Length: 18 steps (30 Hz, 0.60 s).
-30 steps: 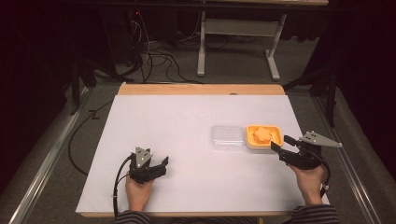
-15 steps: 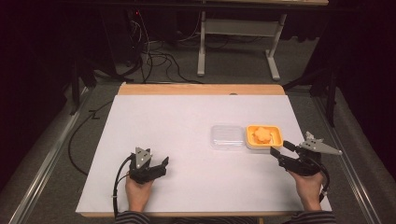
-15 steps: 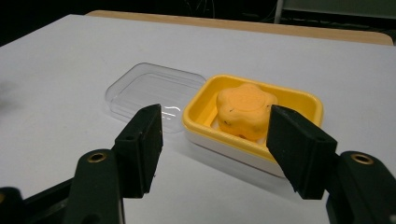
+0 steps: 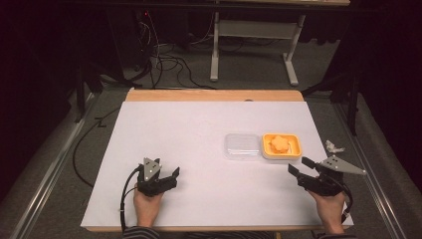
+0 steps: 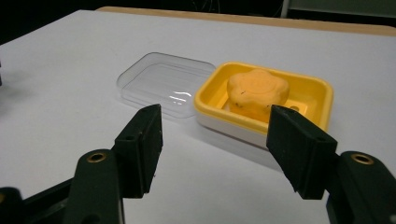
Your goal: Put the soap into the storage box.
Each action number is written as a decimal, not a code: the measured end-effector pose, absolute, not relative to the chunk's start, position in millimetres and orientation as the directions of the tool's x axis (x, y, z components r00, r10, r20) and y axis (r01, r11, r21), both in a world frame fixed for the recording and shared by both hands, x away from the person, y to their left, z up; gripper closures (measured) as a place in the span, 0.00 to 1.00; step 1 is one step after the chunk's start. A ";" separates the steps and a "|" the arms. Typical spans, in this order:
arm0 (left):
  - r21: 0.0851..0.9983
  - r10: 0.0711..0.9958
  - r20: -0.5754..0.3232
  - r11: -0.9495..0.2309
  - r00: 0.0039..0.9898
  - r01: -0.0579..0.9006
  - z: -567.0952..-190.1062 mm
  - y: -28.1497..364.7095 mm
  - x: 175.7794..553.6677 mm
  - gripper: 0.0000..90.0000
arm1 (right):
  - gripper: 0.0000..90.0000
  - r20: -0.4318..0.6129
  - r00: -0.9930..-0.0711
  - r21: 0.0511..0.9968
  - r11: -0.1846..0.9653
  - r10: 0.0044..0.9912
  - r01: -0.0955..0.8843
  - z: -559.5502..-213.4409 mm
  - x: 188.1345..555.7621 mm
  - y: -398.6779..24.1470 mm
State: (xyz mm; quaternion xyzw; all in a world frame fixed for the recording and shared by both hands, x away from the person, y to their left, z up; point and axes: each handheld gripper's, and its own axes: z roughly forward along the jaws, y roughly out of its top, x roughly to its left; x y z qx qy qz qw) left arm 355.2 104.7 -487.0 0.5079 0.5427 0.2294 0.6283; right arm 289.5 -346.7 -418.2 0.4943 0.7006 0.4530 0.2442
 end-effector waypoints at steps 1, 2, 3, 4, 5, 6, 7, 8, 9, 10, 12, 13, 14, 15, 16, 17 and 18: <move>0.887 0.840 -0.449 0.378 0.305 0.266 -487.0 105.0 355.4 0.23 | 0.41 0.110 -0.394 0.874 0.099 0.913 0.475 -420.0 287.4 -344.5; 0.886 0.839 -0.451 0.380 0.304 0.267 -487.0 105.0 355.5 0.23 | 0.41 0.110 -0.395 0.873 0.101 0.912 0.477 -420.4 286.7 -343.9; 0.886 0.839 -0.451 0.380 0.304 0.267 -487.0 105.0 355.5 0.23 | 0.41 0.110 -0.395 0.873 0.101 0.912 0.477 -420.4 286.7 -343.9; 0.886 0.840 -0.450 0.379 0.301 0.268 -487.1 105.3 355.8 0.23 | 0.41 0.111 -0.399 0.875 0.101 0.910 0.473 -421.0 285.9 -342.2; 0.886 0.840 -0.450 0.379 0.301 0.268 -487.1 105.3 355.8 0.23 | 0.41 0.110 -0.403 0.876 0.103 0.909 0.472 -421.2 285.5 -341.7; 0.887 0.841 -0.449 0.376 0.302 0.268 -487.2 105.6 355.9 0.23 | 0.41 0.113 -0.404 0.876 0.101 0.908 0.471 -421.3 285.0 -340.6; 0.887 0.841 -0.449 0.376 0.302 0.268 -487.2 105.6 355.9 0.24 | 0.41 0.113 -0.404 0.876 0.101 0.908 0.471 -421.3 285.0 -340.6; 0.887 0.841 -0.448 0.376 0.302 0.269 -487.2 105.6 355.8 0.24 | 0.41 0.109 -0.408 0.878 0.104 0.907 0.467 -421.6 284.9 -339.9; 0.887 0.842 -0.447 0.375 0.301 0.267 -487.2 105.6 355.8 0.23 | 0.41 0.110 -0.410 0.878 0.105 0.905 0.468 -421.7 284.6 -338.8; 0.886 0.841 -0.449 0.378 0.301 0.267 -487.1 105.4 355.8 0.23 | 0.42 0.107 -0.423 0.877 0.114 0.900 0.466 -421.9 284.7 -336.9; 0.886 0.841 -0.450 0.378 0.301 0.267 -487.1 105.4 355.8 0.23 | 0.43 0.107 -0.431 0.878 0.119 0.896 0.465 -421.9 284.7 -335.5; 0.887 0.841 -0.448 0.376 0.302 0.269 -487.2 105.7 355.8 0.23 | 0.43 0.105 -0.439 0.878 0.124 0.892 0.463 -421.9 284.8 -333.9; 0.885 0.840 -0.452 0.380 0.301 0.269 -487.1 105.8 355.9 0.23 | 0.44 0.104 -0.447 0.877 0.130 0.889 0.462 -422.2 285.1 -332.1; 0.885 0.839 -0.453 0.382 0.301 0.268 -487.0 105.8 355.9 0.23 | 0.44 0.099 -0.459 0.877 0.140 0.883 0.459 -423.1 286.6 -328.6; 0.885 0.839 -0.453 0.382 0.301 0.268 -487.0 105.8 355.9 0.23 | 0.44 0.104 -0.461 0.876 0.139 0.881 0.462 -423.5 287.0 -327.1; 0.885 0.839 -0.452 0.380 0.302 0.269 -487.0 105.9 355.9 0.23 | 0.44 0.104 -0.461 0.876 0.139 0.881 0.462 -423.5 287.0 -327.1; 0.885 0.839 -0.452 0.380 0.302 0.269 -487.0 105.8 355.9 0.23 | 0.44 0.106 -0.468 0.873 0.143 0.877 0.465 -425.5 288.7 -322.9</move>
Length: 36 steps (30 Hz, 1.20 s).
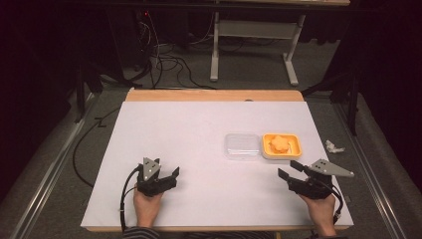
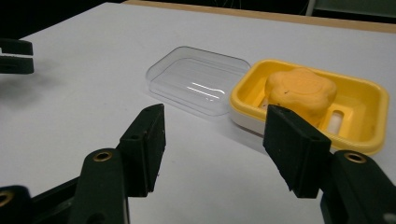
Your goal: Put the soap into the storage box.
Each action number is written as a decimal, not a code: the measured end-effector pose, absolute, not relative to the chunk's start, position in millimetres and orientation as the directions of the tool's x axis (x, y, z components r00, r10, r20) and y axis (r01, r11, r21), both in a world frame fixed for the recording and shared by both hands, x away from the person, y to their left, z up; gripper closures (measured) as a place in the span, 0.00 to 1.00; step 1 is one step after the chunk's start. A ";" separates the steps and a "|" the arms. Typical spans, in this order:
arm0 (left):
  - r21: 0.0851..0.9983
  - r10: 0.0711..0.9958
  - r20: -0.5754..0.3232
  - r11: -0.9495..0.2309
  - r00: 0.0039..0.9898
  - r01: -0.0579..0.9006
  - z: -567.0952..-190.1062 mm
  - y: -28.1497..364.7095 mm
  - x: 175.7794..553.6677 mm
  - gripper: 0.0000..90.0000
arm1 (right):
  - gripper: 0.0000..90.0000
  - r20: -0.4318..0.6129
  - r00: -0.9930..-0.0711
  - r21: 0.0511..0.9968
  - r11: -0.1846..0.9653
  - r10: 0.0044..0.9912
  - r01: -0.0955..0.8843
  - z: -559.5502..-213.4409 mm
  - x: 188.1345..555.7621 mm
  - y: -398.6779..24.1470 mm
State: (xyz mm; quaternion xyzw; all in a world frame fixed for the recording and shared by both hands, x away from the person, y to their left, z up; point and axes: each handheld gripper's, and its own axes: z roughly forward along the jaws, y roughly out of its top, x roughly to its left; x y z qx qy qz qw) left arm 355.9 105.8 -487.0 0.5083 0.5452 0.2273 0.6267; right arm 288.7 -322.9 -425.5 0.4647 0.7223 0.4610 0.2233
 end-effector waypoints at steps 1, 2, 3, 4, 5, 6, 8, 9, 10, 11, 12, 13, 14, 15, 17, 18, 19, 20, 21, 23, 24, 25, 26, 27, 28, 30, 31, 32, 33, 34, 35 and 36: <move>0.885 0.839 -0.453 0.380 0.302 0.270 -487.1 105.8 355.9 0.23 | 0.45 0.107 -0.471 0.873 0.144 0.876 0.466 -426.3 289.3 -321.6; 0.884 0.838 -0.454 0.382 0.302 0.269 -487.0 105.8 356.0 0.23 | 0.44 0.105 -0.473 0.872 0.148 0.875 0.467 -427.1 289.8 -320.6; 0.884 0.838 -0.454 0.382 0.302 0.269 -487.0 105.8 356.0 0.23 | 0.44 0.105 -0.473 0.872 0.148 0.875 0.467 -427.1 289.8 -320.6; 0.884 0.839 -0.454 0.382 0.301 0.269 -487.1 105.7 356.0 0.23 | 0.44 0.108 -0.476 0.871 0.148 0.873 0.469 -429.0 291.2 -317.8; 0.885 0.839 -0.453 0.380 0.301 0.270 -487.1 105.8 356.0 0.23 | 0.44 0.107 -0.478 0.871 0.150 0.872 0.468 -429.5 291.8 -317.1; 0.885 0.839 -0.453 0.381 0.301 0.269 -487.1 105.8 356.0 0.23 | 0.44 0.109 -0.479 0.871 0.149 0.871 0.469 -430.1 292.5 -316.1; 0.884 0.839 -0.453 0.382 0.301 0.269 -487.0 105.7 356.0 0.23 | 0.44 0.109 -0.483 0.869 0.153 0.869 0.471 -430.8 293.9 -314.3; 0.885 0.839 -0.453 0.381 0.301 0.269 -487.1 105.7 356.0 0.23 | 0.44 0.110 -0.484 0.868 0.153 0.868 0.472 -430.9 294.4 -313.6; 0.885 0.839 -0.453 0.381 0.301 0.269 -487.1 105.7 356.0 0.24 | 0.44 0.109 -0.487 0.869 0.154 0.867 0.470 -431.2 295.4 -312.9; 0.885 0.839 -0.452 0.380 0.301 0.269 -487.1 105.8 356.0 0.23 | 0.44 0.110 -0.488 0.870 0.154 0.866 0.469 -431.4 296.3 -312.2; 0.885 0.839 -0.452 0.380 0.301 0.269 -487.1 105.8 356.0 0.23 | 0.44 0.110 -0.488 0.870 0.154 0.866 0.469 -431.4 296.3 -312.2; 0.885 0.839 -0.453 0.381 0.301 0.269 -487.0 105.7 356.0 0.23 | 0.44 0.114 -0.489 0.870 0.152 0.865 0.470 -431.6 296.9 -311.5; 0.885 0.839 -0.453 0.381 0.301 0.268 -487.0 105.8 355.9 0.23 | 0.44 0.113 -0.490 0.868 0.154 0.864 0.471 -431.8 297.9 -310.2; 0.885 0.839 -0.453 0.381 0.301 0.268 -487.0 105.8 355.9 0.24 | 0.44 0.113 -0.493 0.868 0.156 0.863 0.471 -432.1 299.0 -308.6; 0.883 0.838 -0.456 0.384 0.301 0.269 -486.9 106.2 356.0 0.23 | 0.44 0.111 -0.497 0.867 0.160 0.861 0.472 -432.9 300.8 -305.8; 0.879 0.834 -0.464 0.394 0.299 0.267 -486.5 106.7 356.1 0.23 | 0.44 0.107 -0.501 0.865 0.168 0.859 0.473 -433.7 302.2 -303.5; 0.879 0.834 -0.464 0.394 0.299 0.267 -486.5 106.7 356.1 0.23 | 0.44 0.107 -0.501 0.865 0.168 0.859 0.473 -433.7 302.2 -303.5; 0.878 0.832 -0.468 0.398 0.298 0.267 -486.4 107.3 356.1 0.23 | 0.44 0.107 -0.500 0.864 0.169 0.860 0.475 -434.1 302.9 -302.7; 0.875 0.829 -0.473 0.404 0.298 0.265 -486.2 107.3 356.2 0.23 | 0.44 0.109 -0.501 0.862 0.170 0.859 0.478 -435.0 304.0 -301.6; 0.877 0.830 -0.470 0.400 0.300 0.267 -486.3 107.4 356.0 0.24 | 0.45 0.106 -0.505 0.859 0.177 0.857 0.481 -436.7 305.7 -299.9; 0.879 0.833 -0.466 0.396 0.300 0.267 -486.4 107.4 355.9 0.24 | 0.45 0.103 -0.507 0.853 0.187 0.856 0.488 -438.9 306.9 -298.5; 0.879 0.833 -0.466 0.396 0.300 0.267 -486.4 107.4 355.9 0.24 | 0.45 0.103 -0.507 0.853 0.187 0.856 0.488 -438.9 306.9 -298.5; 0.878 0.831 -0.468 0.398 0.300 0.266 -486.4 107.4 355.9 0.24 | 0.45 0.104 -0.506 0.846 0.191 0.856 0.498 -441.6 308.2 -297.4; 0.878 0.831 -0.468 0.398 0.300 0.266 -486.4 107.4 355.9 0.24 | 0.45 0.104 -0.506 0.846 0.191 0.856 0.498 -441.6 308.2 -297.4; 0.878 0.831 -0.467 0.398 0.301 0.266 -486.4 107.4 355.9 0.24 | 0.45 0.106 -0.505 0.841 0.194 0.857 0.505 -444.0 309.8 -297.0; 0.879 0.832 -0.467 0.397 0.300 0.266 -486.4 107.3 355.8 0.24 | 0.45 0.106 -0.505 0.839 0.195 0.856 0.508 -445.6 311.4 -297.0; 0.879 0.833 -0.466 0.396 0.299 0.267 -486.4 107.4 355.9 0.24 | 0.45 0.109 -0.504 0.838 0.193 0.857 0.510 -446.0 311.9 -296.7; 0.879 0.832 -0.466 0.396 0.299 0.267 -486.4 107.4 356.0 0.24 | 0.45 0.108 -0.505 0.837 0.196 0.856 0.511 -446.5 313.1 -296.6; 0.879 0.832 -0.466 0.396 0.299 0.267 -486.4 107.4 356.0 0.24 | 0.45 0.108 -0.505 0.837 0.196 0.856 0.511 -446.5 313.1 -296.6; 0.877 0.830 -0.470 0.400 0.300 0.266 -486.3 107.3 356.0 0.24 | 0.45 0.108 -0.504 0.836 0.196 0.857 0.513 -446.9 313.6 -296.3; 0.877 0.830 -0.471 0.401 0.299 0.266 -486.3 107.2 356.1 0.24 | 0.45 0.114 -0.503 0.832 0.194 0.857 0.519 -448.3 315.6 -295.6; 0.877 0.830 -0.471 0.401 0.299 0.266 -486.3 107.2 356.1 0.24 | 0.45 0.114 -0.503 0.832 0.194 0.857 0.519 -448.3 315.6 -295.6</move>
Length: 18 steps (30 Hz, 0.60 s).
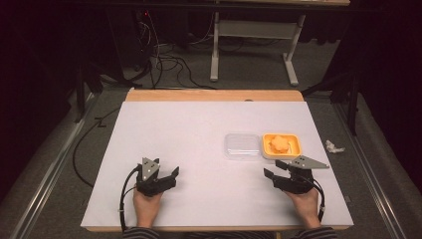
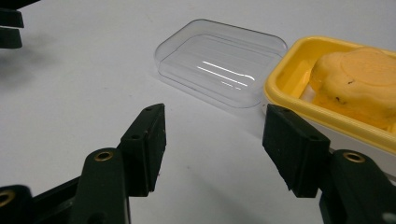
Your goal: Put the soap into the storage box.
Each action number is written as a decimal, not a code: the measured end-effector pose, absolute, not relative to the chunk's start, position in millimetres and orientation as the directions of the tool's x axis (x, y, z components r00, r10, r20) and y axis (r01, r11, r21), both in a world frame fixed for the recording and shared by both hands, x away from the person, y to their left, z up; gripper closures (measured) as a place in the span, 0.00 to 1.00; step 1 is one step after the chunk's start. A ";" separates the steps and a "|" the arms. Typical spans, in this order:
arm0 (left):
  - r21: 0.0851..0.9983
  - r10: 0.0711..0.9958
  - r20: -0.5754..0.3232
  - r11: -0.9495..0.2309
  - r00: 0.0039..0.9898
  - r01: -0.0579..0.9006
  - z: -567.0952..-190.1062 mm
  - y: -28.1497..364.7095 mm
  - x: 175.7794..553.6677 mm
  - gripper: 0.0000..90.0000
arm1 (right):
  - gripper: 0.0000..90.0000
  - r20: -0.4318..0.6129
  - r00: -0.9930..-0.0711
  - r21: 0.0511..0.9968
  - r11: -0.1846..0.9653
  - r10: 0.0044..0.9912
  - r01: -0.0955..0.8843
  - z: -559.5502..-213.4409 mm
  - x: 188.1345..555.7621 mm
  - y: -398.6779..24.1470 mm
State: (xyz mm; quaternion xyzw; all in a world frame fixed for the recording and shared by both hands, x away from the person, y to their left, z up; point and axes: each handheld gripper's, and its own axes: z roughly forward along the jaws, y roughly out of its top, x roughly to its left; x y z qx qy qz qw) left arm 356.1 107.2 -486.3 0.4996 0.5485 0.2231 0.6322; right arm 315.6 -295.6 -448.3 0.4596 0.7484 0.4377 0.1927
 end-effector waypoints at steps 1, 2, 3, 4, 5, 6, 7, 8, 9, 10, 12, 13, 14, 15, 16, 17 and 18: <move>0.876 0.830 -0.472 0.402 0.297 0.267 -486.3 107.3 356.2 0.24 | 0.45 0.124 -0.501 0.830 0.187 0.857 0.525 -449.9 317.6 -295.4; 0.876 0.830 -0.472 0.402 0.297 0.267 -486.3 107.3 356.2 0.24 | 0.45 0.129 -0.498 0.827 0.184 0.858 0.532 -450.8 318.6 -295.3; 0.875 0.830 -0.473 0.403 0.297 0.268 -486.2 107.4 356.2 0.24 | 0.45 0.133 -0.493 0.826 0.180 0.860 0.535 -452.2 320.0 -295.0; 0.875 0.829 -0.473 0.403 0.297 0.268 -486.2 107.4 356.3 0.24 | 0.45 0.134 -0.491 0.822 0.180 0.861 0.540 -453.3 321.3 -294.9; 0.875 0.830 -0.473 0.403 0.297 0.268 -486.3 107.4 356.3 0.24 | 0.45 0.134 -0.490 0.819 0.183 0.861 0.544 -453.8 322.2 -294.7; 0.875 0.830 -0.473 0.403 0.297 0.268 -486.3 107.4 356.3 0.24 | 0.45 0.135 -0.489 0.818 0.182 0.862 0.546 -454.7 323.5 -294.1; 0.875 0.829 -0.474 0.404 0.297 0.269 -486.2 107.4 356.3 0.24 | 0.45 0.135 -0.489 0.818 0.182 0.862 0.546 -454.7 323.5 -294.1; 0.874 0.829 -0.474 0.404 0.297 0.269 -486.2 107.5 356.3 0.24 | 0.45 0.133 -0.487 0.815 0.184 0.863 0.549 -455.1 324.4 -293.7; 0.874 0.828 -0.475 0.404 0.297 0.270 -486.2 107.6 356.4 0.24 | 0.45 0.138 -0.481 0.810 0.180 0.866 0.557 -455.9 325.8 -292.8; 0.874 0.828 -0.475 0.404 0.297 0.270 -486.2 107.6 356.4 0.24 | 0.45 0.138 -0.481 0.810 0.180 0.866 0.557 -455.9 325.8 -292.8; 0.874 0.828 -0.475 0.405 0.297 0.270 -486.2 107.6 356.4 0.24 | 0.45 0.140 -0.477 0.807 0.179 0.868 0.563 -457.5 327.8 -292.3; 0.874 0.828 -0.476 0.405 0.297 0.270 -486.2 107.6 356.4 0.24 | 0.45 0.145 -0.471 0.797 0.179 0.870 0.576 -459.2 329.7 -292.0; 0.874 0.828 -0.475 0.404 0.297 0.270 -486.2 107.7 356.4 0.24 | 0.45 0.145 -0.469 0.794 0.180 0.871 0.581 -459.9 330.7 -291.8; 0.874 0.828 -0.475 0.404 0.297 0.270 -486.2 107.7 356.4 0.24 | 0.45 0.145 -0.469 0.794 0.180 0.871 0.581 -459.9 330.7 -291.8; 0.874 0.829 -0.475 0.404 0.296 0.270 -486.2 107.7 356.5 0.24 | 0.45 0.145 -0.471 0.793 0.183 0.870 0.582 -460.7 331.7 -291.9; 0.874 0.829 -0.475 0.404 0.296 0.270 -486.2 107.6 356.5 0.24 | 0.45 0.146 -0.470 0.791 0.183 0.870 0.584 -461.2 332.5 -291.8; 0.874 0.829 -0.476 0.405 0.296 0.270 -486.2 107.7 356.5 0.24 | 0.45 0.151 -0.464 0.787 0.178 0.873 0.591 -462.1 333.7 -291.5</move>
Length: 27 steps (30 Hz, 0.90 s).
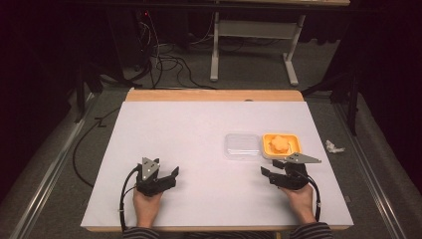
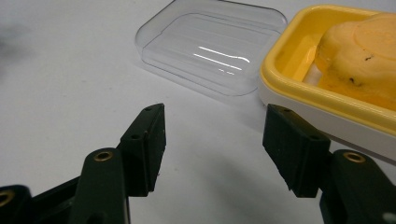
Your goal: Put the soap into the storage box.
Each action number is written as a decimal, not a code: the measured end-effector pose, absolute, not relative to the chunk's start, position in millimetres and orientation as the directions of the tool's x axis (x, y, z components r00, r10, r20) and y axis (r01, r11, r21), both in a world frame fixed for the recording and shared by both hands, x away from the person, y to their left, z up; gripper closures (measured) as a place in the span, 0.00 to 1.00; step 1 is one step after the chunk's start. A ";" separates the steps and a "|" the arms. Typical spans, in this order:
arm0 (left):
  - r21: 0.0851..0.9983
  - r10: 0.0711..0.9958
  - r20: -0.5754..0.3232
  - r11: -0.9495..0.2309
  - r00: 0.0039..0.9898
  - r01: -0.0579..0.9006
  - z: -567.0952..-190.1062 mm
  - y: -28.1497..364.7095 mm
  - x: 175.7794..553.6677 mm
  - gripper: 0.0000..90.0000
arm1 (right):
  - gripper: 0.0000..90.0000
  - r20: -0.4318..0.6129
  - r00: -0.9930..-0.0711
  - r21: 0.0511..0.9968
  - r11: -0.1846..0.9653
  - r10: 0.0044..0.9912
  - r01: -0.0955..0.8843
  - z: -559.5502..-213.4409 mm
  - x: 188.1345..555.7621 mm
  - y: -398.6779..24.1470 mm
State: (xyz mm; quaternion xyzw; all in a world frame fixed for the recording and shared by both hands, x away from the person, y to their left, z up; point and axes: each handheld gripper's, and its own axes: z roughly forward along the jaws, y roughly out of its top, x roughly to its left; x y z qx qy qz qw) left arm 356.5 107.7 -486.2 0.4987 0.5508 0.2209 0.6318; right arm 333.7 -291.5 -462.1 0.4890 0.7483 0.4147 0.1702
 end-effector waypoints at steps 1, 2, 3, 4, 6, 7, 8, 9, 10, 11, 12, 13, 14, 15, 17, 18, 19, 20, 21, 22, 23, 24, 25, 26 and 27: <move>0.875 0.830 -0.473 0.402 0.296 0.270 -486.4 107.8 356.5 0.24 | 0.45 0.151 -0.462 0.786 0.177 0.874 0.593 -462.7 334.5 -291.6; 0.875 0.830 -0.473 0.402 0.296 0.270 -486.4 107.8 356.5 0.24 | 0.45 0.150 -0.461 0.783 0.179 0.875 0.595 -463.1 335.0 -291.9; 0.874 0.829 -0.475 0.405 0.296 0.270 -486.2 107.7 356.5 0.24 | 0.45 0.150 -0.457 0.781 0.178 0.877 0.598 -463.4 335.4 -291.8; 0.874 0.829 -0.475 0.405 0.296 0.270 -486.2 107.7 356.5 0.24 | 0.45 0.150 -0.457 0.781 0.178 0.877 0.598 -463.4 335.4 -291.8; 0.875 0.830 -0.472 0.401 0.296 0.271 -486.4 107.8 356.6 0.24 | 0.45 0.150 -0.455 0.778 0.179 0.878 0.602 -464.0 336.0 -291.5; 0.875 0.830 -0.473 0.402 0.295 0.271 -486.4 107.8 356.6 0.24 | 0.45 0.146 -0.450 0.776 0.180 0.881 0.605 -464.6 336.7 -291.1; 0.875 0.830 -0.473 0.402 0.295 0.271 -486.4 107.8 356.6 0.24 | 0.44 0.140 -0.448 0.774 0.185 0.883 0.605 -465.4 337.3 -291.2; 0.875 0.830 -0.472 0.401 0.295 0.270 -486.4 107.8 356.6 0.24 | 0.44 0.137 -0.445 0.773 0.186 0.885 0.607 -466.0 337.5 -291.2; 0.875 0.830 -0.472 0.401 0.295 0.270 -486.4 107.8 356.6 0.24 | 0.44 0.137 -0.445 0.773 0.186 0.885 0.607 -466.0 337.5 -291.2; 0.875 0.830 -0.472 0.402 0.295 0.271 -486.4 107.8 356.6 0.24 | 0.43 0.136 -0.440 0.772 0.183 0.888 0.608 -466.6 337.7 -291.2; 0.875 0.830 -0.473 0.402 0.295 0.271 -486.4 107.9 356.6 0.24 | 0.43 0.145 -0.433 0.775 0.170 0.889 0.608 -468.9 337.7 -291.7; 0.875 0.830 -0.473 0.402 0.295 0.271 -486.4 107.8 356.6 0.24 | 0.43 0.147 -0.436 0.778 0.168 0.888 0.605 -470.4 337.9 -291.9; 0.875 0.831 -0.473 0.402 0.295 0.270 -486.4 107.8 356.6 0.24 | 0.42 0.147 -0.434 0.776 0.168 0.889 0.608 -471.7 337.7 -291.9; 0.875 0.831 -0.473 0.402 0.295 0.270 -486.4 107.8 356.6 0.24 | 0.42 0.147 -0.434 0.776 0.168 0.889 0.608 -471.7 337.7 -291.9; 0.875 0.831 -0.472 0.401 0.295 0.270 -486.4 107.8 356.6 0.24 | 0.42 0.152 -0.427 0.772 0.162 0.892 0.614 -474.5 337.7 -291.5; 0.875 0.831 -0.472 0.402 0.295 0.270 -486.4 107.8 356.6 0.24 | 0.42 0.149 -0.427 0.769 0.167 0.892 0.617 -475.6 337.8 -291.8; 0.875 0.831 -0.472 0.401 0.295 0.271 -486.4 107.8 356.6 0.24 | 0.42 0.146 -0.424 0.768 0.168 0.894 0.618 -477.2 337.5 -291.4; 0.875 0.831 -0.472 0.401 0.295 0.270 -486.4 107.8 356.6 0.24 | 0.42 0.146 -0.424 0.768 0.168 0.894 0.618 -477.2 337.5 -291.4; 0.875 0.831 -0.472 0.401 0.295 0.270 -486.4 107.8 356.6 0.24 | 0.42 0.144 -0.426 0.769 0.170 0.893 0.616 -477.7 337.4 -291.4; 0.875 0.831 -0.472 0.401 0.295 0.270 -486.4 107.7 356.6 0.24 | 0.42 0.144 -0.427 0.770 0.170 0.893 0.615 -478.2 337.4 -291.4; 0.875 0.831 -0.472 0.401 0.295 0.270 -486.4 107.8 356.6 0.24 | 0.42 0.147 -0.425 0.768 0.168 0.893 0.618 -478.6 337.2 -291.2; 0.875 0.831 -0.472 0.402 0.295 0.270 -486.4 107.8 356.6 0.24 | 0.42 0.148 -0.424 0.766 0.167 0.894 0.620 -478.7 337.1 -290.9; 0.875 0.831 -0.472 0.401 0.295 0.270 -486.4 107.8 356.6 0.24 | 0.42 0.140 -0.427 0.769 0.173 0.893 0.615 -479.0 336.9 -290.3; 0.875 0.831 -0.472 0.402 0.295 0.270 -486.4 107.8 356.6 0.24 | 0.42 0.136 -0.429 0.770 0.177 0.893 0.613 -479.1 336.7 -289.9; 0.875 0.831 -0.472 0.402 0.295 0.270 -486.4 107.8 356.6 0.24 | 0.42 0.130 -0.430 0.768 0.183 0.894 0.613 -479.1 336.5 -289.5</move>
